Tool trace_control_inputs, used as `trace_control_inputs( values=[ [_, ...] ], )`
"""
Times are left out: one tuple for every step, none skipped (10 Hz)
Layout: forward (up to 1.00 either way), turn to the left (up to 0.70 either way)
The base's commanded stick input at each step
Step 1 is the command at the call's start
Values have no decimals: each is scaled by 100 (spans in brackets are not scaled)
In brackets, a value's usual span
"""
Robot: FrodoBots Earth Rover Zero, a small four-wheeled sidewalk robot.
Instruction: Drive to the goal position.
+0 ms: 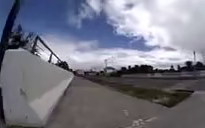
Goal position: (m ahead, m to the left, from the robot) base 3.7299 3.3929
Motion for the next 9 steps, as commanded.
trace_control_inputs(
  values=[
    [70,0],
    [70,0],
    [70,0],
    [70,0],
    [70,0],
    [70,0],
    [70,0],
    [70,35],
    [70,35]
  ],
)
